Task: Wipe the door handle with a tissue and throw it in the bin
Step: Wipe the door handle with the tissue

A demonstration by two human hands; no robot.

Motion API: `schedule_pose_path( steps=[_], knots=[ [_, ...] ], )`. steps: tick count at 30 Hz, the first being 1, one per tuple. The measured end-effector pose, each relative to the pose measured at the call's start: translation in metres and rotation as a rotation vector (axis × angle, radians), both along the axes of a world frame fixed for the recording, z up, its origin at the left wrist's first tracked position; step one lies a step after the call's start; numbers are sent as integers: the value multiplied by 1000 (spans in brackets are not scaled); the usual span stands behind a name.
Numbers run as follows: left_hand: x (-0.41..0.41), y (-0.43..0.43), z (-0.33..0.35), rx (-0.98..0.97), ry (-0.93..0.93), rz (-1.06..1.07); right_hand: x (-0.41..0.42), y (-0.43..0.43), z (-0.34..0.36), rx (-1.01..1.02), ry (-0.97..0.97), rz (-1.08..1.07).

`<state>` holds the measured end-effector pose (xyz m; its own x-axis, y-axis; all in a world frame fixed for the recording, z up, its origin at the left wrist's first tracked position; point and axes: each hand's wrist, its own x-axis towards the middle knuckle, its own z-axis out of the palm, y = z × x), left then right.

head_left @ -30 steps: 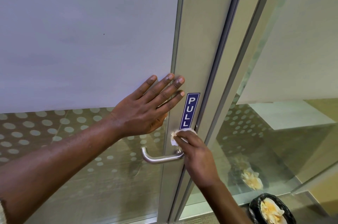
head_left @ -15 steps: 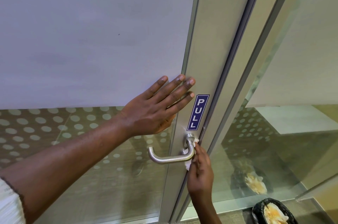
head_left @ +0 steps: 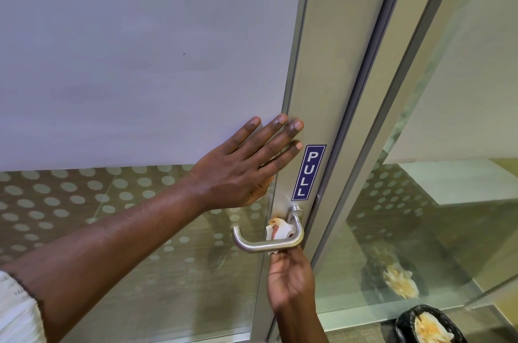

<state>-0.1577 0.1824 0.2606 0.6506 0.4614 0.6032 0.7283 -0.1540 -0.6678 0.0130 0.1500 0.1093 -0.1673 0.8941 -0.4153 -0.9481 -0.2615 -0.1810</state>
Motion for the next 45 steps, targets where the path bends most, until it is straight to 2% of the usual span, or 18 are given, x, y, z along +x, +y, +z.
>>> schedule_pose_path(
  steps=[3, 6, 14, 16, 20, 26, 32, 36, 38, 45],
  knots=[
    [0, 0, -1, 5, -5, -6, -1, 0, 4, 60, 108, 41],
    [0, 0, 0, 1, 0, -9, 0, 4, 0, 43, 99, 65],
    [-1, 0, 0, 1, 1, -14, 33, 8, -5, -26, -238, 88],
    [-1, 1, 0, -5, 4, -11, 44, 11, -7, -57, -271, 106],
    [-1, 1, 0, -4, 0, -14, 46, 16, 9, -8, -192, 129],
    [-1, 1, 0, -12, 0, -16, 35, 23, 13, -29, -220, 71],
    [1, 0, 1, -8, -8, -26, 33, 12, 26, 1, -173, 108],
    [1, -1, 2, 4, -11, -27, 30, 1, 20, -20, -252, 73],
    [1, -1, 2, -1, -5, -24, 30, -12, 18, -20, -281, 92],
    [1, 0, 1, -5, -7, -22, -15, -48, 11, -48, -195, 245]
  ],
)
